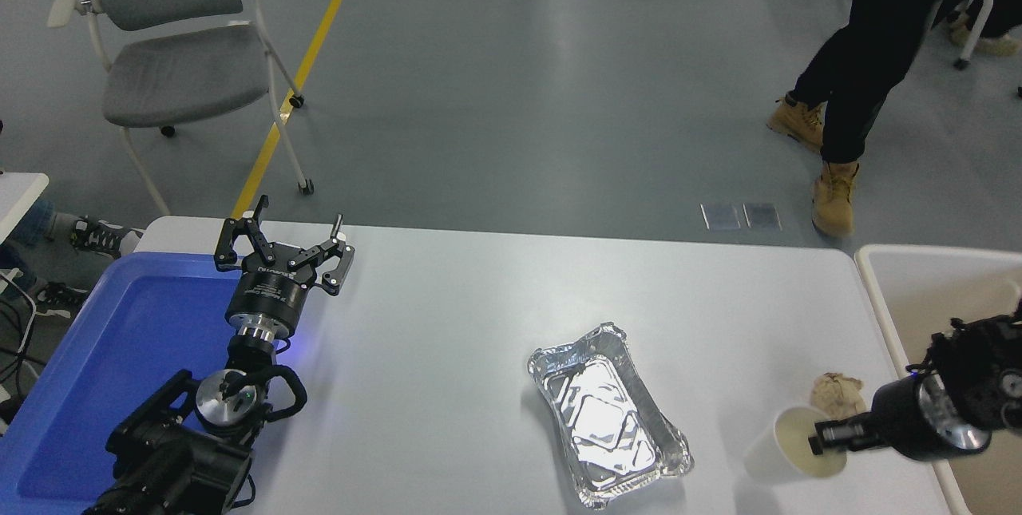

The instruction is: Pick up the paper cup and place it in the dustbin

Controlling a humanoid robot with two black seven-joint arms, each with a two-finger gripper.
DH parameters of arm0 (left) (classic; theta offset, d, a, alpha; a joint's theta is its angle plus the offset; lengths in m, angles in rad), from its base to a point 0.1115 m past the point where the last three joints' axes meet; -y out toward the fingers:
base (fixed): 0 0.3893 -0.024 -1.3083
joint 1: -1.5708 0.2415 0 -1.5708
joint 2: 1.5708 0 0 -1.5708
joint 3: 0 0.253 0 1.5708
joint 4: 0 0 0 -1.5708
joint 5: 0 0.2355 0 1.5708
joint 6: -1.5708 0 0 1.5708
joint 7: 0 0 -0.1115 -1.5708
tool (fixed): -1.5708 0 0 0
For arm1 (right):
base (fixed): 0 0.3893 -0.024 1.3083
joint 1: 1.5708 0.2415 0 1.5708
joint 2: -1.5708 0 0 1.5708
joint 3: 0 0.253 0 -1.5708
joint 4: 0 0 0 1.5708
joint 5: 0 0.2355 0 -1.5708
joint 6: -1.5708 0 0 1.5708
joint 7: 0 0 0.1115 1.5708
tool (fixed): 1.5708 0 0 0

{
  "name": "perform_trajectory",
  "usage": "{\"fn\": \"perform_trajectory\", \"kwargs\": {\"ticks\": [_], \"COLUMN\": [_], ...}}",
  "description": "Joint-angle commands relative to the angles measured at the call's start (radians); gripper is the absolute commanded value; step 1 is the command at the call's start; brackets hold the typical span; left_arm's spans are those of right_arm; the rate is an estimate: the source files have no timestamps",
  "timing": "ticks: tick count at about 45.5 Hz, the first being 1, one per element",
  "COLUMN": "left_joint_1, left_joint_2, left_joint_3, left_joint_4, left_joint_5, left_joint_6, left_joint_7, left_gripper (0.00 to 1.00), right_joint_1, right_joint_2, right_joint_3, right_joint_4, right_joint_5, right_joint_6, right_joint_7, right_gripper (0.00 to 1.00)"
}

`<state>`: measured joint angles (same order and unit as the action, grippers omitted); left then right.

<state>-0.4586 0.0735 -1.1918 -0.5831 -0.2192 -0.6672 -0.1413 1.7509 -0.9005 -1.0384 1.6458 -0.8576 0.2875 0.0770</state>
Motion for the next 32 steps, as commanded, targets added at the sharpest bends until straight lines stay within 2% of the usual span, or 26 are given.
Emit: {"fn": "perform_trajectory", "kwargs": {"ticks": [1,5,11,22,26,32], "left_joint_1": [0.0,0.0,0.0,0.0,0.0,0.0], "left_joint_2": [0.0,0.0,0.0,0.0,0.0,0.0], "left_joint_3": [0.0,0.0,0.0,0.0,0.0,0.0], "left_joint_4": [0.0,0.0,0.0,0.0,0.0,0.0], "left_joint_5": [0.0,0.0,0.0,0.0,0.0,0.0], "left_joint_6": [0.0,0.0,0.001,0.0,0.0,0.0], "left_joint_7": [0.0,0.0,0.0,0.0,0.0,0.0], "left_gripper": [0.99,0.99,0.99,0.99,0.99,0.99], "right_joint_1": [0.433,0.614,0.794,0.848,0.849,0.842], "right_joint_2": [-0.098,-0.09,-0.084,-0.098,-0.106,-0.109], "right_joint_3": [-0.153,-0.254,-0.38,-0.462,-0.462,-0.468], "right_joint_4": [0.045,0.045,0.045,0.023,-0.024,-0.184], "right_joint_5": [0.002,0.002,0.0,0.021,0.086,0.268], "right_joint_6": [0.257,0.355,0.449,0.417,0.348,0.283], "right_joint_7": [0.001,0.007,0.041,0.044,0.043,0.043], "right_gripper": [0.0,0.0,0.0,0.0,0.0,0.0]}}
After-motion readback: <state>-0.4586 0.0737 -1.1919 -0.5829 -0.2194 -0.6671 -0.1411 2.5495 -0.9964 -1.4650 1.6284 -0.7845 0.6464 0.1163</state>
